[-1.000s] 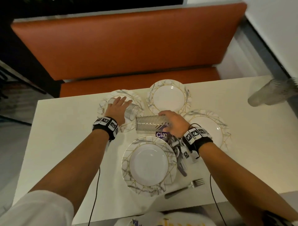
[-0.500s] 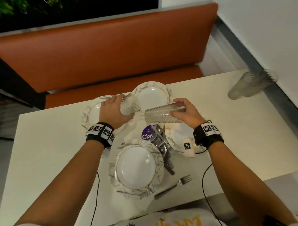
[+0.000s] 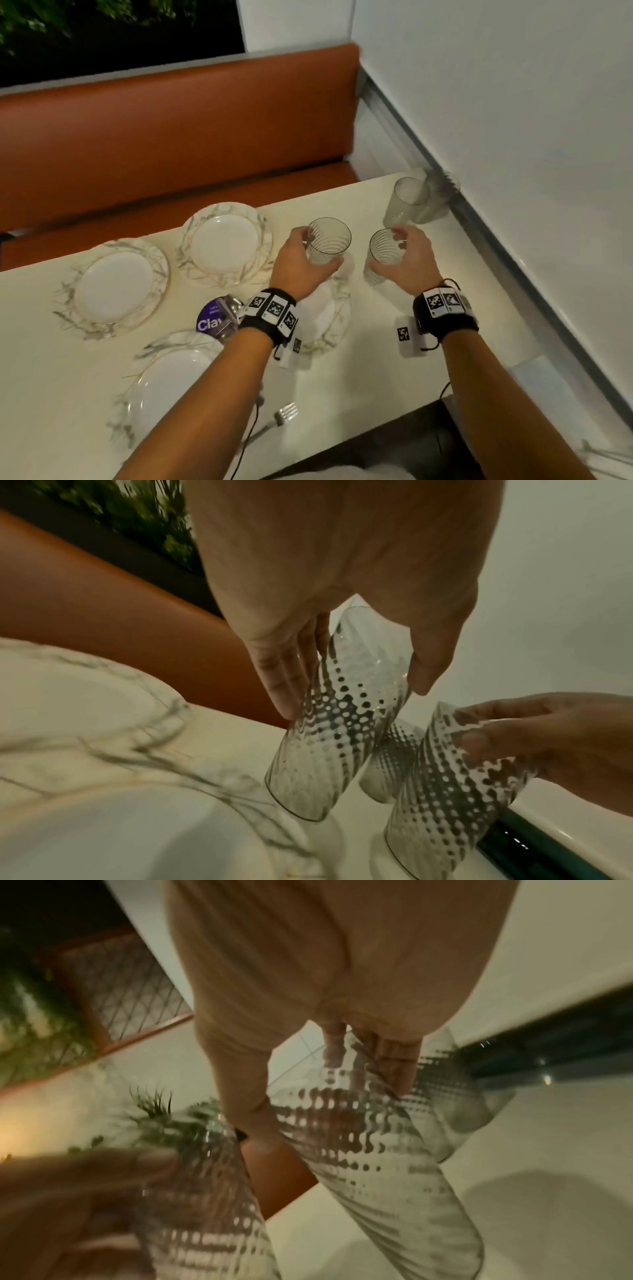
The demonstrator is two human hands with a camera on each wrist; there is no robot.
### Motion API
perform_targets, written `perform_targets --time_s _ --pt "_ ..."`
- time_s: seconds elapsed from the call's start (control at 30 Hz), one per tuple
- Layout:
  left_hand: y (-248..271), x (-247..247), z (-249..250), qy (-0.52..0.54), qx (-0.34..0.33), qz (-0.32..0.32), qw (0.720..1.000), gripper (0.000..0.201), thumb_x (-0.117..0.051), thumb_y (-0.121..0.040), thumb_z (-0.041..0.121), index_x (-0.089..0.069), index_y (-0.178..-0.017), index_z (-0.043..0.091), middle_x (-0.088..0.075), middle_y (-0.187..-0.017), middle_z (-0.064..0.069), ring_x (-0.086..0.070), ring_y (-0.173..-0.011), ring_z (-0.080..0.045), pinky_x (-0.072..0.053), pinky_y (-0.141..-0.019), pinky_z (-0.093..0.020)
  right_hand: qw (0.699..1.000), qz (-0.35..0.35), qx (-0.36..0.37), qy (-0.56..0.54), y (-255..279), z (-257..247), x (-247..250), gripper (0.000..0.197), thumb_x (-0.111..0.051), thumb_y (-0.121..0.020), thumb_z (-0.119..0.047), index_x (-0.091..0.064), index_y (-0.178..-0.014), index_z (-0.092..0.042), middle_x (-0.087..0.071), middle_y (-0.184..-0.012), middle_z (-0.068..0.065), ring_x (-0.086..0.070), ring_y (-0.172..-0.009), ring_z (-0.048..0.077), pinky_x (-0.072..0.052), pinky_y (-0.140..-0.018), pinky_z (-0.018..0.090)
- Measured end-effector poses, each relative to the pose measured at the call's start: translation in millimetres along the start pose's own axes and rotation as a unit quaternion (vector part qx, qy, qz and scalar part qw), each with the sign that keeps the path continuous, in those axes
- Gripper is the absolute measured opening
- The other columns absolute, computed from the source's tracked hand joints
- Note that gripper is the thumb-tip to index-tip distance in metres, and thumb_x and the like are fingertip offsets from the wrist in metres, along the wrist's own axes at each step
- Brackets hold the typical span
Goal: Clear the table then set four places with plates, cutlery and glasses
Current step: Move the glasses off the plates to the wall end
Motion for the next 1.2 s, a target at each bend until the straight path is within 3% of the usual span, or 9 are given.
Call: perform_targets --time_s 0.13,0.33,0.43,0.6,0.73,0.9,1.0,1.1,1.2 --pt "-13 -75 25 0.038 0.022 -0.019 0.999 0.081 -0.093 -0.071 0.04 -0.048 -0.133 0.014 -0.06 -0.126 0.002 -0.061 -0.116 -0.018 -0.052 -0.094 -0.029 0.997 0.021 0.018 0.078 -11 47 35 0.092 -0.092 -0.054 -0.038 -0.05 -0.133 -0.014 -0.049 -0.123 0.011 -0.044 -0.115 0.03 -0.041 -0.1 0.042" --pt "-20 -151 28 0.055 0.063 -0.023 0.996 0.085 -0.095 -0.066 0.041 -0.047 -0.131 0.016 -0.059 -0.126 0.002 -0.061 -0.115 -0.019 -0.056 -0.098 -0.043 0.997 0.003 -0.009 0.079 -21 99 49 0.101 -0.087 -0.053 -0.042 -0.042 -0.139 -0.012 -0.048 -0.128 0.012 -0.045 -0.117 0.032 -0.038 -0.103 0.041" --pt "-17 -171 31 0.057 0.07 -0.018 0.996 0.084 -0.096 -0.068 0.035 -0.047 -0.132 0.014 -0.058 -0.124 0.003 -0.061 -0.115 -0.02 -0.056 -0.099 -0.041 0.999 0.019 -0.019 0.045 -20 116 56 0.106 -0.088 -0.057 -0.042 -0.034 -0.145 -0.016 -0.048 -0.127 0.007 -0.044 -0.117 0.026 -0.043 -0.102 0.043" --pt "-15 -188 31 0.082 0.07 -0.006 0.994 0.083 -0.095 -0.068 0.031 -0.046 -0.134 0.014 -0.059 -0.124 0.004 -0.061 -0.113 -0.016 -0.057 -0.098 -0.043 0.996 0.024 -0.062 -0.057 -10 142 60 0.124 -0.094 -0.057 -0.039 -0.018 -0.153 -0.023 -0.04 -0.134 0.0 -0.045 -0.124 0.016 -0.042 -0.101 0.029" --pt "-14 -194 21 0.071 0.076 -0.008 0.995 0.092 -0.095 -0.065 0.037 -0.042 -0.138 0.018 -0.054 -0.135 0.001 -0.058 -0.12 -0.017 -0.054 -0.104 -0.045 0.986 0.028 -0.119 -0.112 5 163 53 0.13 -0.096 -0.056 -0.04 -0.016 -0.156 -0.022 -0.041 -0.131 -0.005 -0.049 -0.123 0.018 -0.047 -0.104 0.035" --pt "-7 -203 -4 0.04 0.144 -0.01 0.989 0.11 -0.095 -0.068 0.034 -0.03 -0.155 0.012 -0.04 -0.152 -0.009 -0.053 -0.133 -0.027 -0.049 -0.109 -0.049 0.986 0.031 -0.129 -0.104 17 172 42 0.113 -0.094 -0.059 -0.041 -0.031 -0.149 -0.014 -0.044 -0.131 -0.004 -0.053 -0.119 0.023 -0.052 -0.099 0.042" --pt "-7 -207 -9 0.051 0.144 0.004 0.988 0.097 -0.093 -0.072 0.034 -0.039 -0.151 0.016 -0.052 -0.145 -0.005 -0.06 -0.123 -0.025 -0.053 -0.101 -0.042 0.989 0.056 -0.104 -0.092 15 169 39 0.086 -0.091 -0.062 -0.04 -0.048 -0.132 -0.014 -0.053 -0.126 0.001 -0.058 -0.114 0.023 -0.055 -0.093 0.044" --pt "-12 -211 -7 0.06 0.132 0.016 0.989 0.077 -0.091 -0.075 0.036 -0.05 -0.138 0.02 -0.066 -0.131 -0.003 -0.066 -0.113 -0.022 -0.054 -0.093 -0.035 0.989 0.06 -0.098 -0.093 6 169 42 0.072 -0.09 -0.068 -0.036 -0.051 -0.125 -0.015 -0.058 -0.12 -0.001 -0.062 -0.104 0.019 -0.055 -0.083 0.025" --pt "-20 -218 0 0.06 0.134 0.012 0.989 0.074 -0.09 -0.076 0.034 -0.05 -0.136 0.018 -0.067 -0.128 -0.004 -0.067 -0.109 -0.022 -0.056 -0.093 -0.04 0.988 0.059 -0.108 -0.09 -10 176 49 0.07 -0.089 -0.07 -0.033 -0.051 -0.126 -0.014 -0.059 -0.12 0.001 -0.063 -0.096 0.015 -0.042 -0.07 0.005"
Point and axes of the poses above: each hand's wrist, its own y-axis away from the middle knuckle, its own x-axis out of the back of the hand, z = x × y, the point moved 9 cm from there along -y, towards the middle knuckle
